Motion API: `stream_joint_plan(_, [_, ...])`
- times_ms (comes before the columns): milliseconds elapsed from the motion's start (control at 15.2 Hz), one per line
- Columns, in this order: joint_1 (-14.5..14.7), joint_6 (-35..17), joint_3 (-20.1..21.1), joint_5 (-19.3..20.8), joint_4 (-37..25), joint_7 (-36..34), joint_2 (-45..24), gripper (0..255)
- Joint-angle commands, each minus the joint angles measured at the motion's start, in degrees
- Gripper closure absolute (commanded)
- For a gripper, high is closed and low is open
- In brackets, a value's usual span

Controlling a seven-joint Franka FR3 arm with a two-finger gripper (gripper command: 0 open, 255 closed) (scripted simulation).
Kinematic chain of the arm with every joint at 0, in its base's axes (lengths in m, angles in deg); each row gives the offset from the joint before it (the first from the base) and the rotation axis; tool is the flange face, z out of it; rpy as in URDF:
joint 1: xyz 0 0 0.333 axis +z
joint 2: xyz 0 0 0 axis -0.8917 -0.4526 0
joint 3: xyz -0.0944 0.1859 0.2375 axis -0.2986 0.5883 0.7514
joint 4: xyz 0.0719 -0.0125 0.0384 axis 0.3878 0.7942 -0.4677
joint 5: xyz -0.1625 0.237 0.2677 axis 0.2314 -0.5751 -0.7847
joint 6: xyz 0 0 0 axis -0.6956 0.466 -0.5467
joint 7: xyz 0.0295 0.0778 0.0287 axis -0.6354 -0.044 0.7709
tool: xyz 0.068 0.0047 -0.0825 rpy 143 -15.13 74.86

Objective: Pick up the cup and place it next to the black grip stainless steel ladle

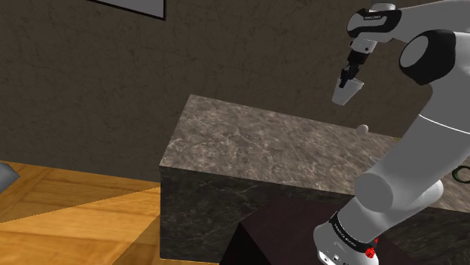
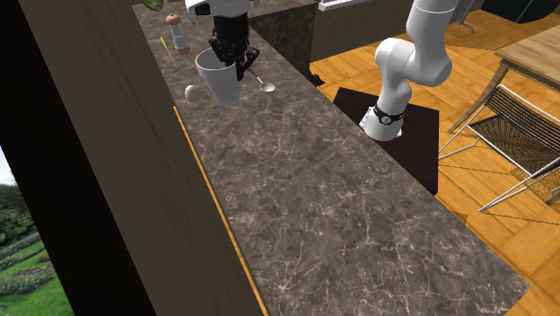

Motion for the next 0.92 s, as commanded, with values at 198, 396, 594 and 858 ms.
stream_joint_plan(198, [-2.88, -1.73, -2.54, 1.12, 4.37, 5.45, 3.37, 255])
stream_joint_plan(396, [-4.77, -2.38, -4.20, 1.49, 5.85, 8.96, 4.60, 255])
stream_joint_plan(594, [-6.75, -2.89, -5.98, 1.59, 6.69, 12.71, 5.26, 255])
stream_joint_plan(858, [-9.59, -3.36, -8.47, 1.18, 6.80, 18.08, 5.23, 255])
